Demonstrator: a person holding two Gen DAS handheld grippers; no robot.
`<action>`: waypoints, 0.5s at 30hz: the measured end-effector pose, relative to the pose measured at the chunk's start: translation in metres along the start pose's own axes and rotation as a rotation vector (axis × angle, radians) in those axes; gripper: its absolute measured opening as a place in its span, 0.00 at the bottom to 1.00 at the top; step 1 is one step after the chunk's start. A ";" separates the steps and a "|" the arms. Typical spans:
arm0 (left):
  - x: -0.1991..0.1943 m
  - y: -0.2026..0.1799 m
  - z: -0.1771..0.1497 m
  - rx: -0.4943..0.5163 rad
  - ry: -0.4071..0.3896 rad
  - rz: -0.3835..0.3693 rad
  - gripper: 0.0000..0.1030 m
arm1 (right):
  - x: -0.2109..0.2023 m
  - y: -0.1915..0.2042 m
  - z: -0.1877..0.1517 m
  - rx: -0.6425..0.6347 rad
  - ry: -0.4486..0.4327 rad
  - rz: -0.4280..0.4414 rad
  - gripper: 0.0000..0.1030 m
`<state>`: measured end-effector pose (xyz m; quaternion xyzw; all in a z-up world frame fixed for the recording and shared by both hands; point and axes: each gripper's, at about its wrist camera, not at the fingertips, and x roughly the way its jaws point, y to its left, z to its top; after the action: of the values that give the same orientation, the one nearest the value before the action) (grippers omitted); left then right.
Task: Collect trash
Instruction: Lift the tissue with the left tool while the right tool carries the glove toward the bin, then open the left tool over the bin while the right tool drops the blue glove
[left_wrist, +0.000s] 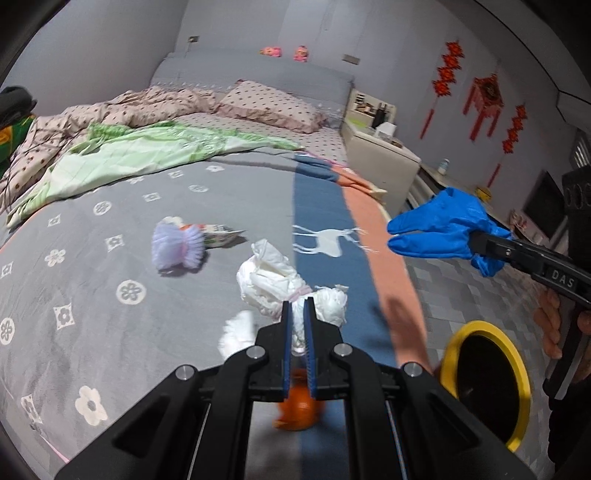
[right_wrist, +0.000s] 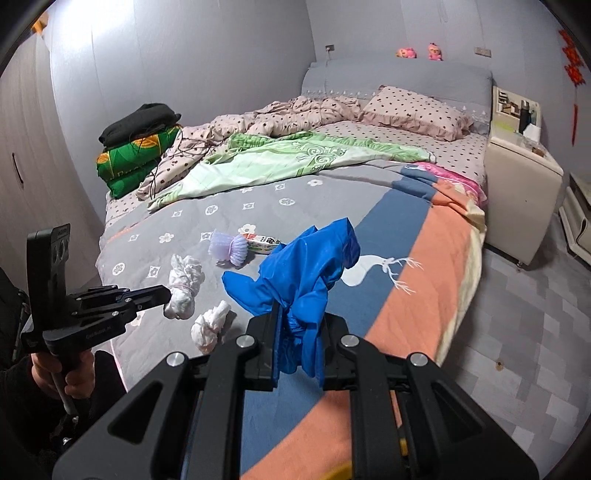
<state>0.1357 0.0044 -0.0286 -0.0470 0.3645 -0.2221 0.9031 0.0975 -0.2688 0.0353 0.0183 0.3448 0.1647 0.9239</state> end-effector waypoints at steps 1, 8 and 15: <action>-0.002 -0.006 0.000 0.006 -0.001 -0.008 0.06 | -0.004 -0.002 -0.001 0.007 -0.003 0.000 0.13; -0.014 -0.047 -0.002 0.055 0.003 -0.095 0.06 | -0.053 -0.016 -0.015 0.033 -0.057 -0.070 0.13; -0.019 -0.083 -0.008 0.098 0.014 -0.148 0.06 | -0.097 -0.032 -0.030 0.059 -0.102 -0.112 0.13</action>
<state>0.0878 -0.0610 -0.0021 -0.0278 0.3548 -0.3061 0.8830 0.0189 -0.3321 0.0695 0.0344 0.3022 0.1013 0.9472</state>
